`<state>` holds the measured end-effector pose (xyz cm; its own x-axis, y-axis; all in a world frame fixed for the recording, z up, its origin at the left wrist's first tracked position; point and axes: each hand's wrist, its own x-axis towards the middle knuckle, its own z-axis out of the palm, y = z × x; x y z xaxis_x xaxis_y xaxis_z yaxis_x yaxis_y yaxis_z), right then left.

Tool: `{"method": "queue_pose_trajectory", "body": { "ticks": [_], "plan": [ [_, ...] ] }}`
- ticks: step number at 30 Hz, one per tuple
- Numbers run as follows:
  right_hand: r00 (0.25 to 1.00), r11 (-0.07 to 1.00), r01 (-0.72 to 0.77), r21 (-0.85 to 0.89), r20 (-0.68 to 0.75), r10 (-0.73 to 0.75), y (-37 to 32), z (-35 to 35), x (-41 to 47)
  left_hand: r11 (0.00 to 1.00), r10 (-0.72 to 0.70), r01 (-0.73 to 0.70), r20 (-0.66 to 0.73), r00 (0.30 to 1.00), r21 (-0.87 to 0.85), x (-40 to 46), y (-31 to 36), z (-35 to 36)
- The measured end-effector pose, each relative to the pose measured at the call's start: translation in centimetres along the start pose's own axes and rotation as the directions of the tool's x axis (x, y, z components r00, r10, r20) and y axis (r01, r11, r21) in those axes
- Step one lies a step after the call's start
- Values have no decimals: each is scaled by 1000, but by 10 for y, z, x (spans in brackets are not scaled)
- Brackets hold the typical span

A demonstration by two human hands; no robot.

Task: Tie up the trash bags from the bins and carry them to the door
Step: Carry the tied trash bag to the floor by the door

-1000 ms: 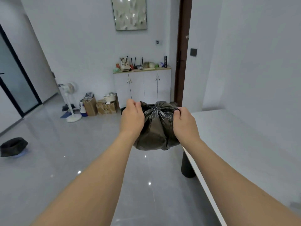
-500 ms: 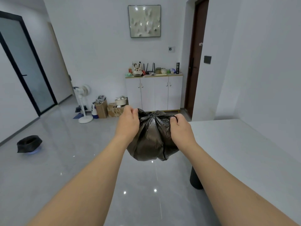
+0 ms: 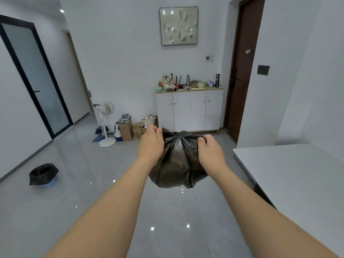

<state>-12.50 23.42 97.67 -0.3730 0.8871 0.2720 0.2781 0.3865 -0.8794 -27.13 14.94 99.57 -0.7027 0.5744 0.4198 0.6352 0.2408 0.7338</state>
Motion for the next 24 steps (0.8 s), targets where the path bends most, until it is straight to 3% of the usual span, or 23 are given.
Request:
{"method": "queue_pose_trajectory", "body": {
  "ticks": [12, 24],
  "plan": [
    [998, 1000, -17, 21, -59, 19, -2, 102, 107, 999, 36, -35, 49, 998, -11, 142, -63, 19],
    [997, 997, 3, 81, -78, 4, 11, 177, 329, 998, 43, -41, 59, 997, -48, 355, -95, 102]
  ]
}}
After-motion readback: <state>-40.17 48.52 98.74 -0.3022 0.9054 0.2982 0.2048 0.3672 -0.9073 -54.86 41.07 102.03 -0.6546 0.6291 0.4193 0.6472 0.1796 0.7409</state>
